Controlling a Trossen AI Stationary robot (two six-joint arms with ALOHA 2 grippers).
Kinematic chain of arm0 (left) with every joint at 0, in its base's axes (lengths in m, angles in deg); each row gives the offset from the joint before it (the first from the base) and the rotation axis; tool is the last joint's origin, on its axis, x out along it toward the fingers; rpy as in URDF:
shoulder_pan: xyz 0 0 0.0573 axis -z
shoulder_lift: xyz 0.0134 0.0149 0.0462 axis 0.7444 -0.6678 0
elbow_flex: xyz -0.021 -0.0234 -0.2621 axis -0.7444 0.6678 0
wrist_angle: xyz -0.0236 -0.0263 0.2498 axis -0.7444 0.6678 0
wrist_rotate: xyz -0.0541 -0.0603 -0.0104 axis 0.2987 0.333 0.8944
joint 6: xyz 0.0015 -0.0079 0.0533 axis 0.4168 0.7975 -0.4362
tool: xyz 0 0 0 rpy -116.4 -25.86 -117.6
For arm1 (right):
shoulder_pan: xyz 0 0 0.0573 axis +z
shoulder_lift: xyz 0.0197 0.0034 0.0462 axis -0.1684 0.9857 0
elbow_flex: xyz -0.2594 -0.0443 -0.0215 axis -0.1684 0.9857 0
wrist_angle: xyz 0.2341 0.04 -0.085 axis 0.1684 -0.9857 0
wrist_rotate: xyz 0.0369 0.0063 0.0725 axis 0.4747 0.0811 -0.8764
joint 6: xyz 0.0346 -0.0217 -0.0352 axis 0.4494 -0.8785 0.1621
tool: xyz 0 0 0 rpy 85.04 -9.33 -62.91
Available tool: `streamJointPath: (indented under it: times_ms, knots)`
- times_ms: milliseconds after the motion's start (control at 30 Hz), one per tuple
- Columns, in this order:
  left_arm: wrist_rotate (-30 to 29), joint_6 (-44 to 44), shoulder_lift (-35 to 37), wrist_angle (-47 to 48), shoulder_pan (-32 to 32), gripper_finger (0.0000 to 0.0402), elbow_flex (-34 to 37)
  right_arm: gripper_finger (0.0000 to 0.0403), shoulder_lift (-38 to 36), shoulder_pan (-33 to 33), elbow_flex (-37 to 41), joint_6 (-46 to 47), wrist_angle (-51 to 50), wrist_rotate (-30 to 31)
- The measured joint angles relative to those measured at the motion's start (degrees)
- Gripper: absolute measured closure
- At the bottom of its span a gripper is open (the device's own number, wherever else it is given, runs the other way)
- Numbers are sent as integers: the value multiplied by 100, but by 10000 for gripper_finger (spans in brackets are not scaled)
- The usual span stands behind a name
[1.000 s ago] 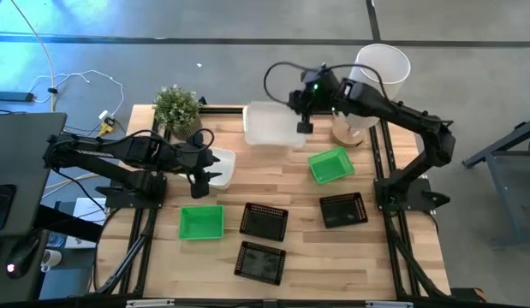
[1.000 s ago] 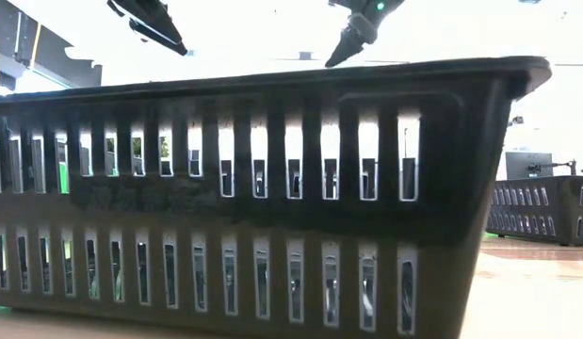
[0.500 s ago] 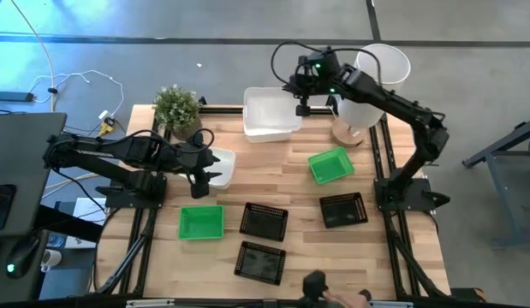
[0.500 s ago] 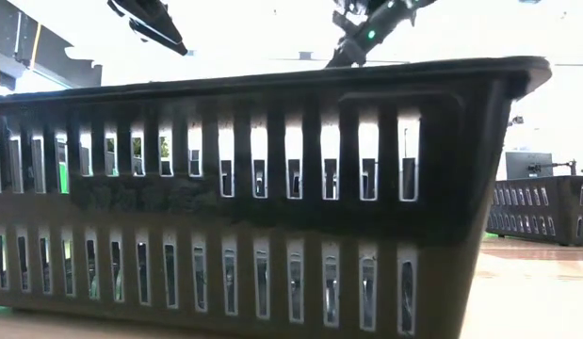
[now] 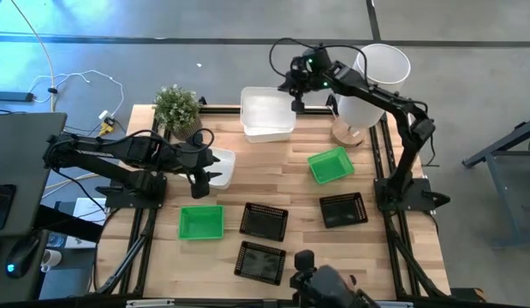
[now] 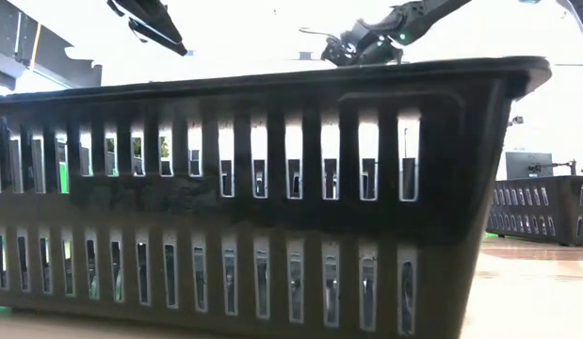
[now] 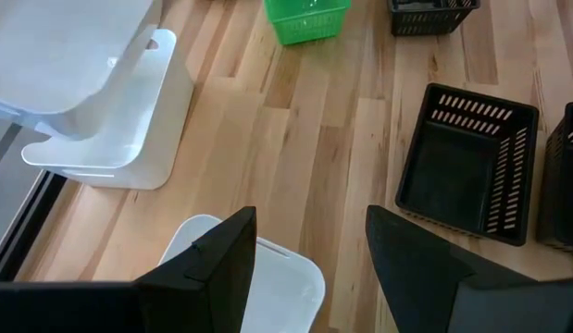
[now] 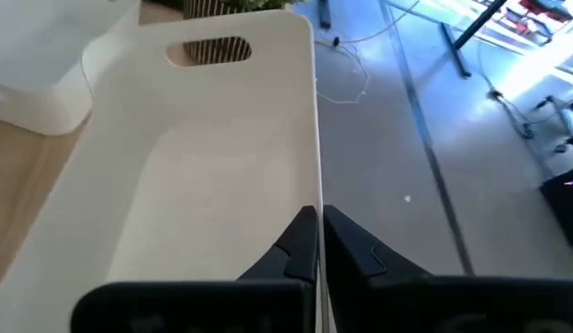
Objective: Stack baskets by color
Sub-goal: Stack the bottom white bin on the top white bin
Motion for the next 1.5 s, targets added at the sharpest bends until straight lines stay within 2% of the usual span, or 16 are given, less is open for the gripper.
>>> streamJointPath:
  times_ms: [300,600,1267,1500]
  knots:
    - [0,0,0,2,0,209,0,403,363,-377,0,85,369,-994]
    - [0,0,0,2,0,209,0,403,717,-522,0,62,576,-1369]
    - [2,107,0,33,0,209,0,403,1137,-613,0,88,667,-1349]
    - [19,107,0,113,0,209,0,403,1171,-630,0,427,664,-1210]
